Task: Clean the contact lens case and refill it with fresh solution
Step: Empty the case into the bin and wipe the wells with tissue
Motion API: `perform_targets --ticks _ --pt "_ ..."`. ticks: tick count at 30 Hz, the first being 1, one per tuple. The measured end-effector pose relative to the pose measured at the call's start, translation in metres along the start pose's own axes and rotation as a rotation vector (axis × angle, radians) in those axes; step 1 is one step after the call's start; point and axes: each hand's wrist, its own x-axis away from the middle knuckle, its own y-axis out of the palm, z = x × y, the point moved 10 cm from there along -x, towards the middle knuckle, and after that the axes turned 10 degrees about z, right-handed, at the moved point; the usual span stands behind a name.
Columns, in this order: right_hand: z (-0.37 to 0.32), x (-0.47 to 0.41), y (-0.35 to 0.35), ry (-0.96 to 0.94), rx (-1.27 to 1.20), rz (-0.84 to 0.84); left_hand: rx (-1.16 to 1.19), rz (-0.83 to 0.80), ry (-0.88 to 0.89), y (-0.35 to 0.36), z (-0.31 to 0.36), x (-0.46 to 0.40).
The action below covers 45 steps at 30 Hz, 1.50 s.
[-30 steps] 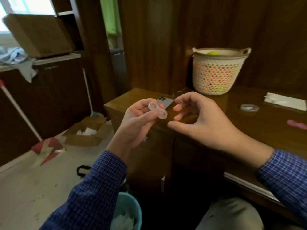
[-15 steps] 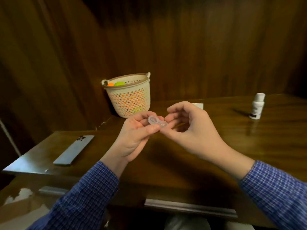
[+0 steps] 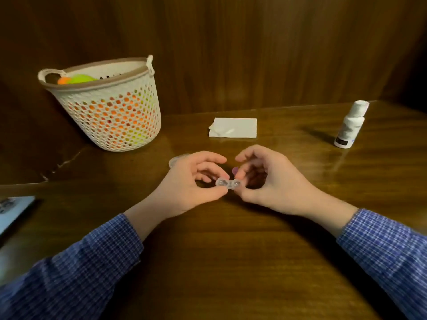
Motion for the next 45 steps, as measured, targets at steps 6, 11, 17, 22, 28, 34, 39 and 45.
perform_targets --ticks 6,11,17,22,28,34,39,45 --pt "0.015 -0.001 0.01 0.01 0.082 -0.095 -0.193 -0.005 0.077 0.005 -0.003 0.007" --pt "0.018 0.001 0.013 0.036 0.119 -0.127 -0.222 -0.012 0.061 0.009 -0.005 0.01" --pt "0.014 0.004 0.012 0.046 0.111 -0.135 -0.195 -0.014 0.046 0.012 -0.008 0.009" --pt "0.011 -0.024 -0.017 0.102 -0.052 0.077 -0.176 -0.02 0.037 0.012 -0.013 0.01" --pt "0.048 -0.146 -0.019 0.214 0.249 0.216 -0.203 0.005 0.051 0.011 -0.016 0.012" --pt "0.1 -0.208 0.016 0.358 0.546 0.112 -0.243 0.066 0.1 0.006 -0.016 0.012" --pt "0.113 -0.215 0.024 0.413 0.558 0.115 -0.247 0.071 0.109 0.007 -0.017 0.012" --pt "0.067 -0.195 -0.001 0.331 0.176 0.291 -0.201 0.053 0.069 0.006 -0.017 0.011"
